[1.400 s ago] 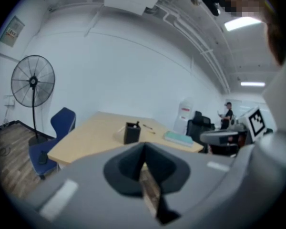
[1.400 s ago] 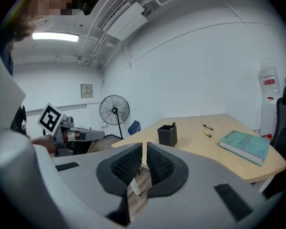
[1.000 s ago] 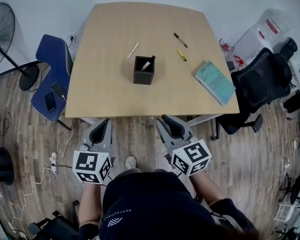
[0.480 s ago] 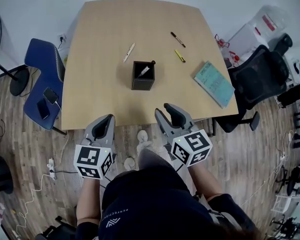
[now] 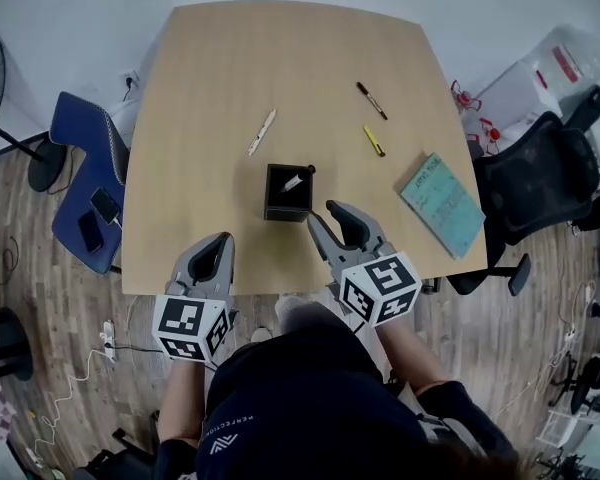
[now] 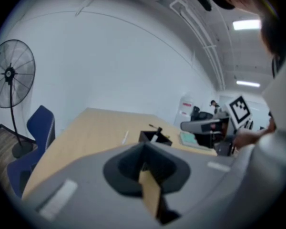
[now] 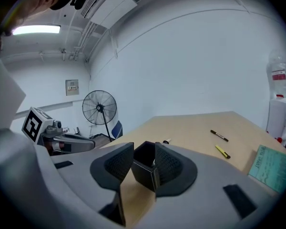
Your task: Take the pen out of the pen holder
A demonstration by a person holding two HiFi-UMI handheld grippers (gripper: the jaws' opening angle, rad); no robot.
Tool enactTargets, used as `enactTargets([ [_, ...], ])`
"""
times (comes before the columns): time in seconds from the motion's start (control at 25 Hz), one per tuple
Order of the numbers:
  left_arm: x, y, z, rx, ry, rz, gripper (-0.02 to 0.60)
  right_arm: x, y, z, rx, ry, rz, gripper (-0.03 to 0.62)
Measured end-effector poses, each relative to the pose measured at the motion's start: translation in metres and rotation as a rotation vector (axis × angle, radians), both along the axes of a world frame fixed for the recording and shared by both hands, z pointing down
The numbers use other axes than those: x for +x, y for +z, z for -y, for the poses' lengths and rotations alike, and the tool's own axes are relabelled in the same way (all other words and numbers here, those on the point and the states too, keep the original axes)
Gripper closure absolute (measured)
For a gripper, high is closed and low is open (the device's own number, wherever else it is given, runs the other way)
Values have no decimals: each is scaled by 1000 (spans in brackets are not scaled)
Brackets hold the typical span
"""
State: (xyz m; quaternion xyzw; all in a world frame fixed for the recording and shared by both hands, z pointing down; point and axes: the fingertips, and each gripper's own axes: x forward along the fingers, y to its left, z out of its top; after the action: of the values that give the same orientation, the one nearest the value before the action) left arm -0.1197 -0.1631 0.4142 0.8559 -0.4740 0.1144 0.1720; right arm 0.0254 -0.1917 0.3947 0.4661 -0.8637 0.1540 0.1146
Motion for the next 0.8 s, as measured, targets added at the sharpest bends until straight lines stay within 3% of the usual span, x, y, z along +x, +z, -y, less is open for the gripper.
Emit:
enactTargets([
  [0.44,8,4,59,-39,-75,15,574,5,18,64,-44,-79,-29,465],
  [0.8,4,19,80,-90,-119,24,572,-4,41,83,-102,-154,-46,467],
])
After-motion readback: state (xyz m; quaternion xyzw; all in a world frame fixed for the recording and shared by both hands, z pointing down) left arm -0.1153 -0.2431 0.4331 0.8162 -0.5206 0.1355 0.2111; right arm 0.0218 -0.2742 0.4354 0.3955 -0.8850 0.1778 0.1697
